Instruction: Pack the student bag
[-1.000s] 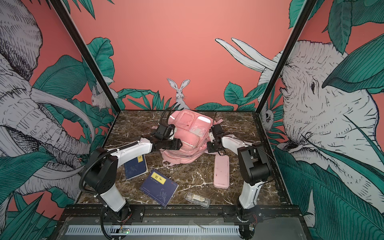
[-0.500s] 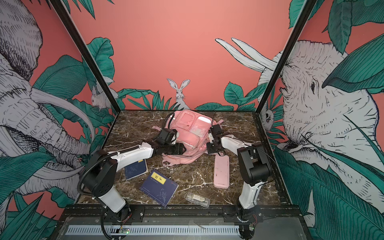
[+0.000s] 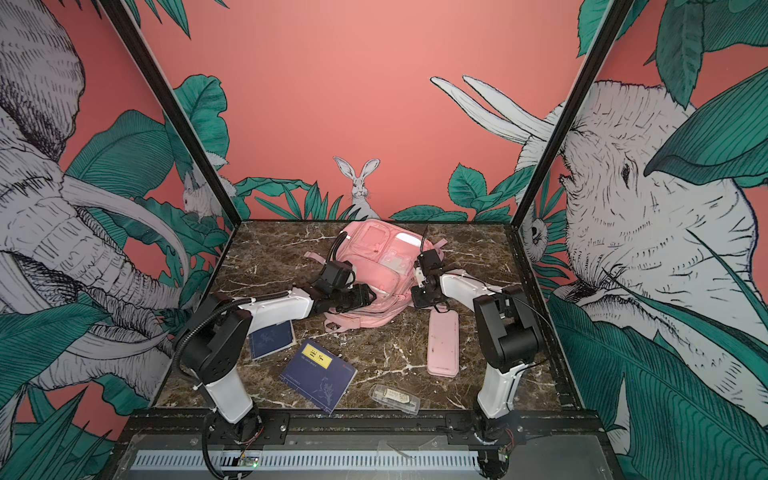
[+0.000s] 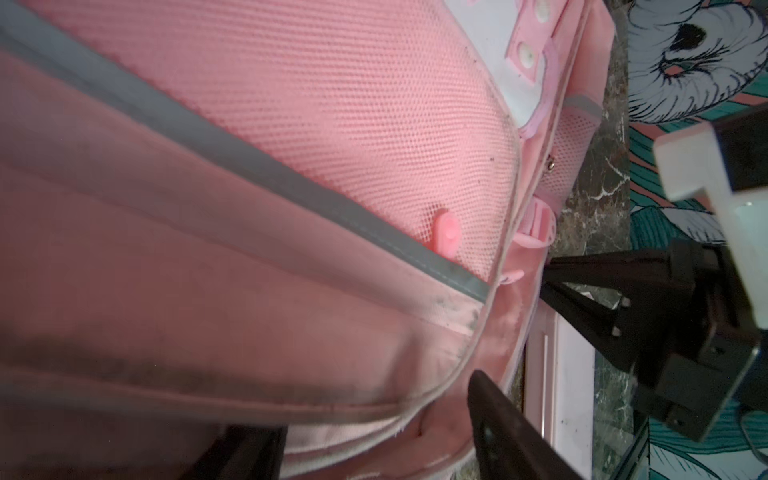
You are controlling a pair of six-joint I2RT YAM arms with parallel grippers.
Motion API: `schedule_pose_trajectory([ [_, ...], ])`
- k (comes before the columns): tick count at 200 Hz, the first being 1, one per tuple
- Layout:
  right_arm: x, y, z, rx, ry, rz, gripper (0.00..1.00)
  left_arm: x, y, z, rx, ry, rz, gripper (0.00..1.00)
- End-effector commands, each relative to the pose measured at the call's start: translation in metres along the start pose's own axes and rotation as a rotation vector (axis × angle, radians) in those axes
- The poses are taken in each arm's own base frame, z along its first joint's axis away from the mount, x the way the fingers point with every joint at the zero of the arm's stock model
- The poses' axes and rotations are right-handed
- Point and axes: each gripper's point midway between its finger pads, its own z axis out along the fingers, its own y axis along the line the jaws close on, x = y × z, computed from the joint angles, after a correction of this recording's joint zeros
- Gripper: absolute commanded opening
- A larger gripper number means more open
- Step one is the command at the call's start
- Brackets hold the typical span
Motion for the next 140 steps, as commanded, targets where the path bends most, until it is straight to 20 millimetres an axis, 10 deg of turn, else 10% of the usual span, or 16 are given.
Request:
schedule_pose_trajectory([
  [1, -0.001, 0.006, -0.016, 0.006, -0.013, -0.029, 0.03, -0.014, -0.008, 0.005, 0.045, -0.049, -0.108, 0.64],
  [61, 0.009, 0.017, -0.018, 0.01, 0.011, -0.061, 0.03, -0.037, -0.006, 0.011, 0.074, -0.124, -0.221, 0.25],
  [140, 0.032, 0.049, -0.033, -0.033, 0.021, -0.091, 0.03, -0.07, 0.0, -0.004, 0.091, -0.243, -0.279, 0.05],
])
